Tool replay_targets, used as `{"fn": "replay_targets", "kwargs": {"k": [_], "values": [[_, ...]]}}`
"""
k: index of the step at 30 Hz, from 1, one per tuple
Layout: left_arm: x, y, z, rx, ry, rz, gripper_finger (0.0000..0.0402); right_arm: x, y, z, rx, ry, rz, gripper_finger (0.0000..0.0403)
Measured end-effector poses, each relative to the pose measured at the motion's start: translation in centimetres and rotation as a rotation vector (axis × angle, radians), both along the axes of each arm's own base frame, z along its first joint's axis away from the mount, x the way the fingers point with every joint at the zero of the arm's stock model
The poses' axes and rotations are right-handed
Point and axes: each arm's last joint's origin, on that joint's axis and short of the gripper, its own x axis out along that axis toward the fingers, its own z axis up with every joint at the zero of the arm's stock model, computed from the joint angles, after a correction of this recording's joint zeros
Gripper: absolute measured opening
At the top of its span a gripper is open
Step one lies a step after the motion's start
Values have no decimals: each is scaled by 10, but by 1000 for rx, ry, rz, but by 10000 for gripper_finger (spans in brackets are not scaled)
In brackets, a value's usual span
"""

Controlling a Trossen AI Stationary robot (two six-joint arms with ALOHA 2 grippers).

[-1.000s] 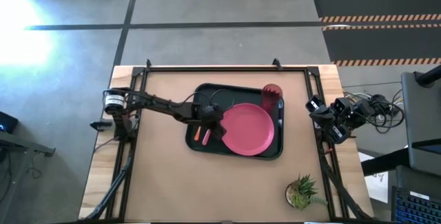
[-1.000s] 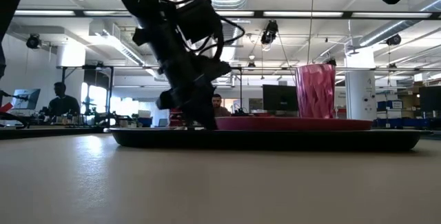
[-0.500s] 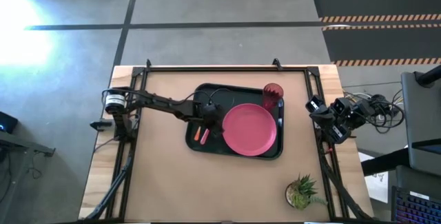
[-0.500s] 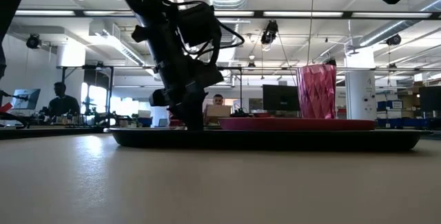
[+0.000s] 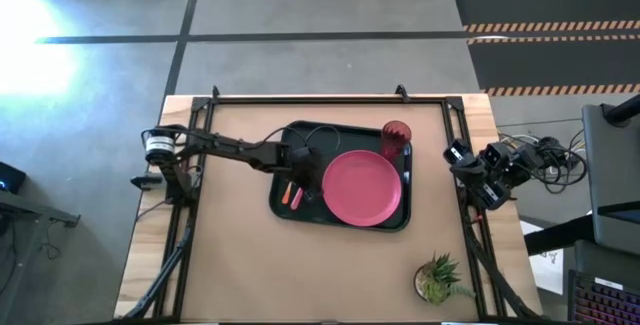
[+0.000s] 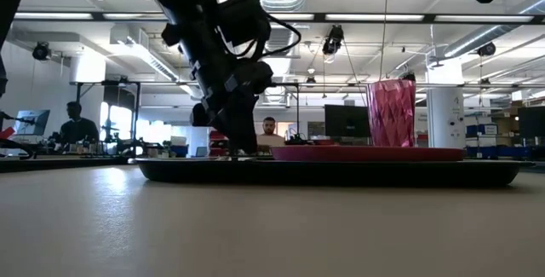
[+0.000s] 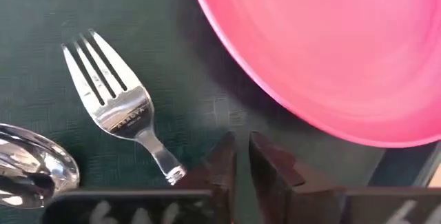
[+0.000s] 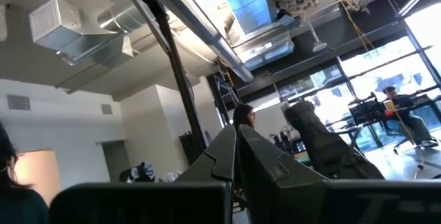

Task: Pick and place plate/cup/fork/spoon on tray
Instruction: Adjust the pink fork on the black serving tray

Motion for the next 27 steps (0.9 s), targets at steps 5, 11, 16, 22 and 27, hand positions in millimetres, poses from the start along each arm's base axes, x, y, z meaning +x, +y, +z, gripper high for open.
{"fn": "replay_targets", "kwargs": {"k": [5, 11, 16, 22, 27], "values": [[-1, 4, 0, -2, 2, 14, 76, 0, 1, 0, 10, 2, 26, 9], [1, 12, 5, 10, -7, 50, 118, 0, 2, 0, 8, -1, 66, 9], [-5, 14, 8, 32, 103, 63, 123, 0, 2, 0, 1, -5, 82, 9], [-7, 15, 15, 72, 167, 84, 123, 0, 2, 0, 2, -5, 93, 9], [-4, 16, 16, 105, 142, 101, 123, 0, 2, -1, 1, -4, 93, 9]]}}
